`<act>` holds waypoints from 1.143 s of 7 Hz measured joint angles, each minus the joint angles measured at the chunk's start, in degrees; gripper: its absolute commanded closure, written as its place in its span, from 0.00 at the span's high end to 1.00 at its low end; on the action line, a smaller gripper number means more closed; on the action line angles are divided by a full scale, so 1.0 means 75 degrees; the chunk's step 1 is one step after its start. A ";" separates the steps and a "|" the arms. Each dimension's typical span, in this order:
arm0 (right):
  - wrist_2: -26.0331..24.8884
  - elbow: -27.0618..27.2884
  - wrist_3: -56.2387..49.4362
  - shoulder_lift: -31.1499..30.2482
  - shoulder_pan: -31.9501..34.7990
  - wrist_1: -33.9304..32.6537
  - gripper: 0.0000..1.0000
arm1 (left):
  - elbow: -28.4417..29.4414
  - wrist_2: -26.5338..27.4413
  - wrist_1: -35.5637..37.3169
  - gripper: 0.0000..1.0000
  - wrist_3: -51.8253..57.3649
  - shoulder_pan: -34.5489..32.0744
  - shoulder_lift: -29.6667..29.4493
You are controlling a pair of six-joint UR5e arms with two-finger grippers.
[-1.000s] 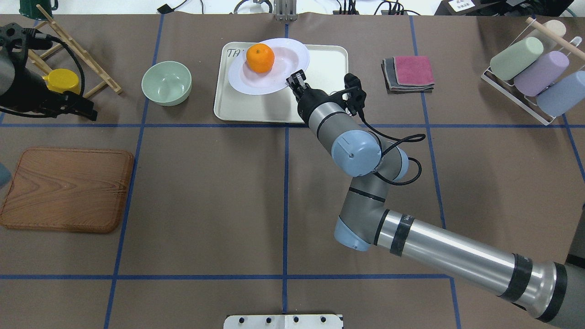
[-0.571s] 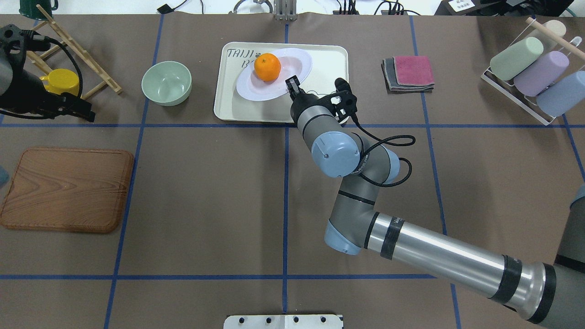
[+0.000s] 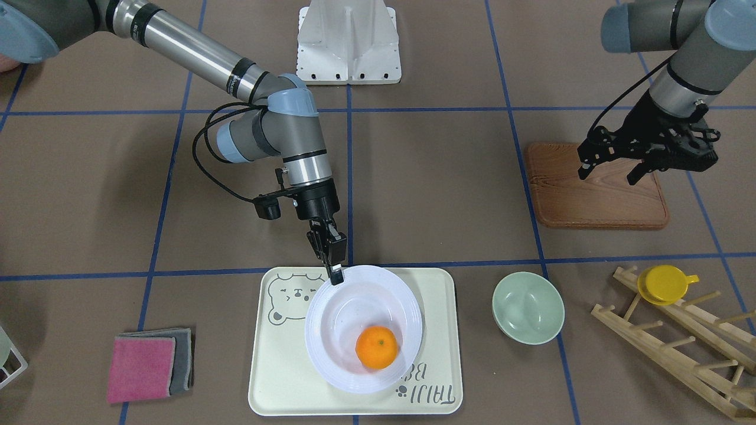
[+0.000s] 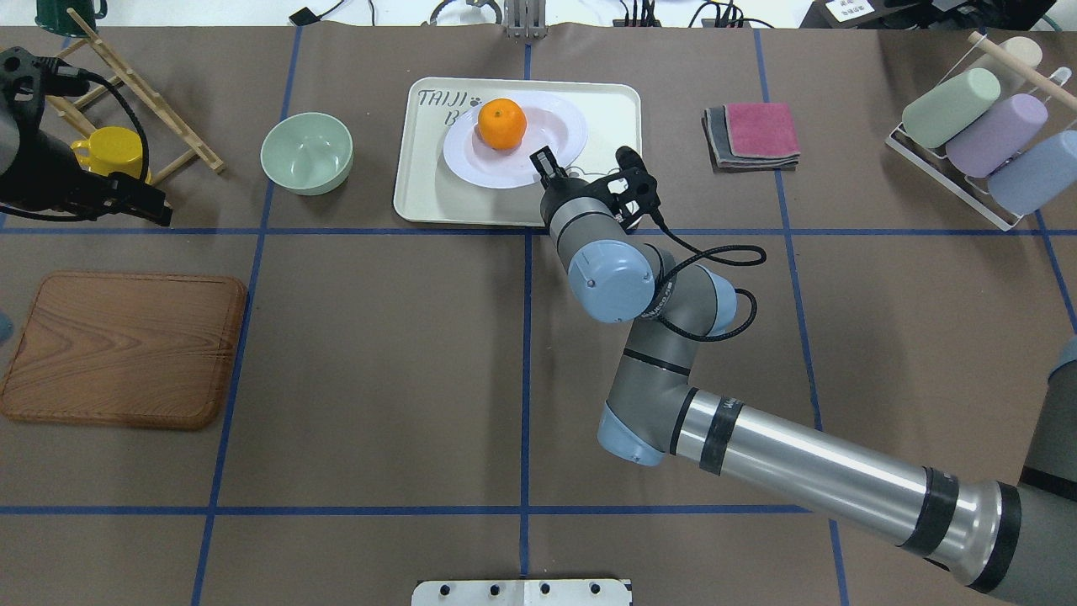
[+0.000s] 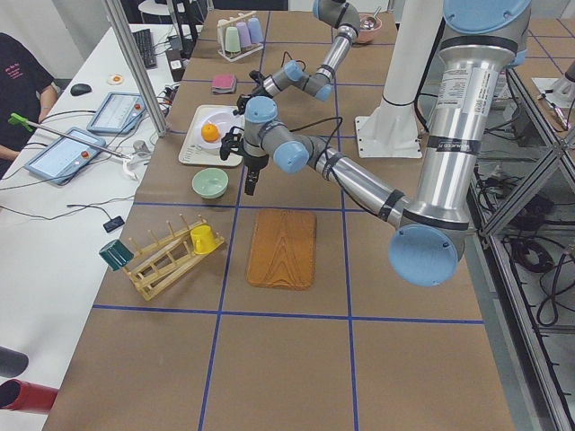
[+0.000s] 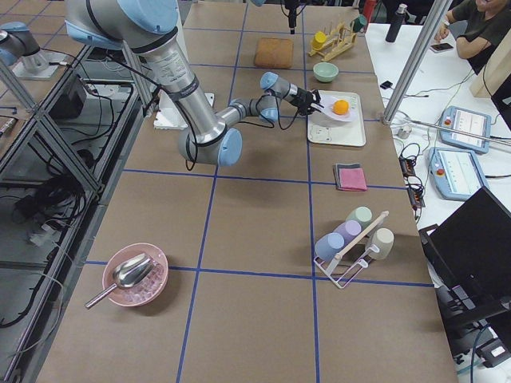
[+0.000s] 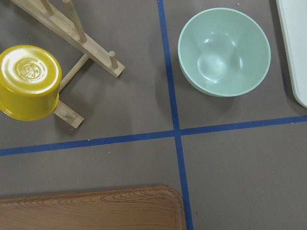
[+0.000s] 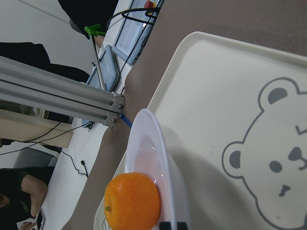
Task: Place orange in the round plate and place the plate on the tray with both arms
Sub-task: 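Release the plate and hold the right gripper beside the tray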
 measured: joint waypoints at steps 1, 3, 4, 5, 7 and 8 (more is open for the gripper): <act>0.0911 0.0409 -0.1145 -0.0096 0.0204 -0.0590 1.00 | -0.0014 -0.0022 0.0000 0.97 0.0003 -0.0043 0.0010; 0.3106 0.2023 -0.4502 -0.0785 0.0818 -0.2676 1.00 | -0.0041 -0.0044 -0.0016 0.97 0.0020 -0.0096 0.0066; 0.4513 0.2990 -0.6293 -0.1192 0.1476 -0.4070 1.00 | -0.0040 -0.0050 -0.0012 0.97 0.0179 -0.0142 0.0123; 0.6046 0.3635 -0.7757 -0.1413 0.2371 -0.5293 1.00 | -0.0026 -0.0057 0.0004 0.97 0.0557 -0.0241 0.0250; 0.7927 0.4363 -1.0321 -0.2028 0.3931 -0.6316 1.00 | 0.0060 -0.0087 0.0031 0.97 0.1698 -0.0626 0.0653; 0.8214 0.4573 -1.1283 -0.2471 0.4490 -0.6434 1.00 | 0.0243 -0.0271 0.0057 0.97 0.2413 -0.0933 0.0838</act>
